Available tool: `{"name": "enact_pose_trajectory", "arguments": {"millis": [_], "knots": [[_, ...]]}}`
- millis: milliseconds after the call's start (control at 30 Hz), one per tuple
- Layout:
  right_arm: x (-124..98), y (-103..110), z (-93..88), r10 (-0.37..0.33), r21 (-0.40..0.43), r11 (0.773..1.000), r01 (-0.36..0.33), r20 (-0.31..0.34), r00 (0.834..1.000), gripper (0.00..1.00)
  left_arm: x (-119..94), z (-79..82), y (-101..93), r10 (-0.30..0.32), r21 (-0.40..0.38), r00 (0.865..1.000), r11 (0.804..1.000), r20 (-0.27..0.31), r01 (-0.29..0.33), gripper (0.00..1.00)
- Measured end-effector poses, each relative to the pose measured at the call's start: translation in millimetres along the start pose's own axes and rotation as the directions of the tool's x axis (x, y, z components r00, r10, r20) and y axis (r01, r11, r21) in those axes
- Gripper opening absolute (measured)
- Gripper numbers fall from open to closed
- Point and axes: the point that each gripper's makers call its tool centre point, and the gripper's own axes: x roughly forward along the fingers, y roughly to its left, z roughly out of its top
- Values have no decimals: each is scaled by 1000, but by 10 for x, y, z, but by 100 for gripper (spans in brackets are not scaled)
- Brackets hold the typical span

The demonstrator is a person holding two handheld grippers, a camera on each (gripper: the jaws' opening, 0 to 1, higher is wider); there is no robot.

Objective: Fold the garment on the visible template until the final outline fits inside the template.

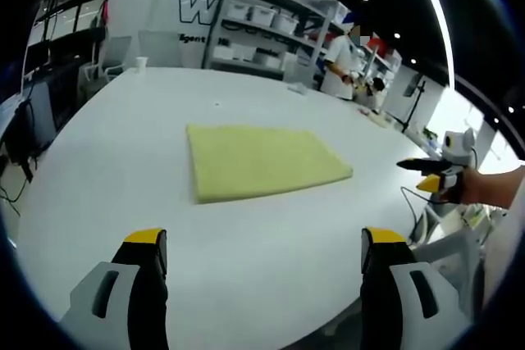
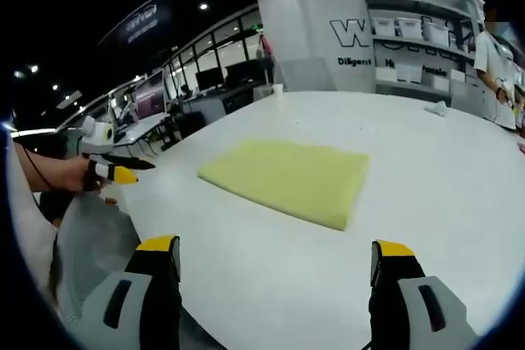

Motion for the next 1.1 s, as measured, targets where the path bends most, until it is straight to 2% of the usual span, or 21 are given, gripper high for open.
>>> {"name": "enact_pose_trajectory", "arguments": {"millis": [200, 467, 1100], "knots": [[-2, 4, -10, 0, -1, 1000, 0, -2, 1000, 95, 3, -13, -16, -4, -3, 1000, 1000, 1, 4, 98], [-13, 0, -2, -2, -2, 1000, 2, -1, 1000, 95, 31, -23, -128, -41, 15, 999, 999, 7, 41, 98], [-8, -5, 30, 1, -6, 1000, -1, 2, 1000, 95, 25, 11, -108, -37, 14, 999, 999, 5, 37, 97]]}}
